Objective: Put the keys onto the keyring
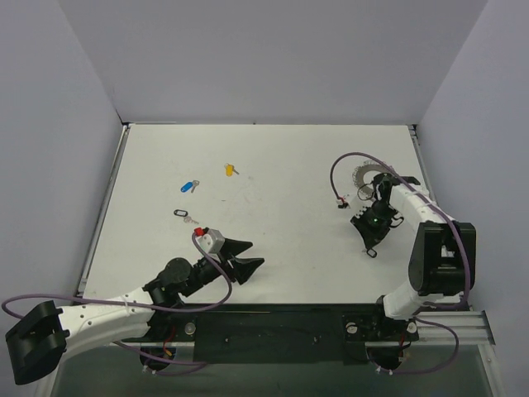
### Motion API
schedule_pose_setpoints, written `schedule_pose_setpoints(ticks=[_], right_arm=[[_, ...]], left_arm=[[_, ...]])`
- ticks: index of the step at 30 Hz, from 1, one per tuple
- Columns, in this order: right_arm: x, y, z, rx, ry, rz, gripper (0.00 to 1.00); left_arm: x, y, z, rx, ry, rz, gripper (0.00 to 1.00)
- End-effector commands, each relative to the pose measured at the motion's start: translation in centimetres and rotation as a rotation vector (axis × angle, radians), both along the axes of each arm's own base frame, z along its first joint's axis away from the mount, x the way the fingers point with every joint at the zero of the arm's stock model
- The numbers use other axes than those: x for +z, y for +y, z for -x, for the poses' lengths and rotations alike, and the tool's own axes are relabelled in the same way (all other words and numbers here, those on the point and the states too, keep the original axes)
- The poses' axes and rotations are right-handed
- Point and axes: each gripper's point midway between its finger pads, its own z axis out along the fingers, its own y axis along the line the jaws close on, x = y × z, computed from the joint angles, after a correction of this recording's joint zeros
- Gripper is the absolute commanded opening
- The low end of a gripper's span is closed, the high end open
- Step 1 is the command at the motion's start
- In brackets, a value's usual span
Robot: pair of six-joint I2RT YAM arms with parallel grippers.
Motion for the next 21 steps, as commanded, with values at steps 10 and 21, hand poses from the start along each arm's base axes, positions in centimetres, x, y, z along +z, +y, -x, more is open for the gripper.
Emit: schedule_pose_setpoints(ticks=[10, 21], right_arm=[[-1.6, 1.5, -4.9, -0.059, -0.044, 0.103, 0.00], [-2.3, 1.7, -6.3, -0.103, -0.090, 0.103, 0.00]], left_arm=[[0.7, 1.2, 0.0, 0.032, -0.010, 0.040, 0.73], [0.5, 1.2, -0.1, 0.033, -0.009, 0.038, 0.73]])
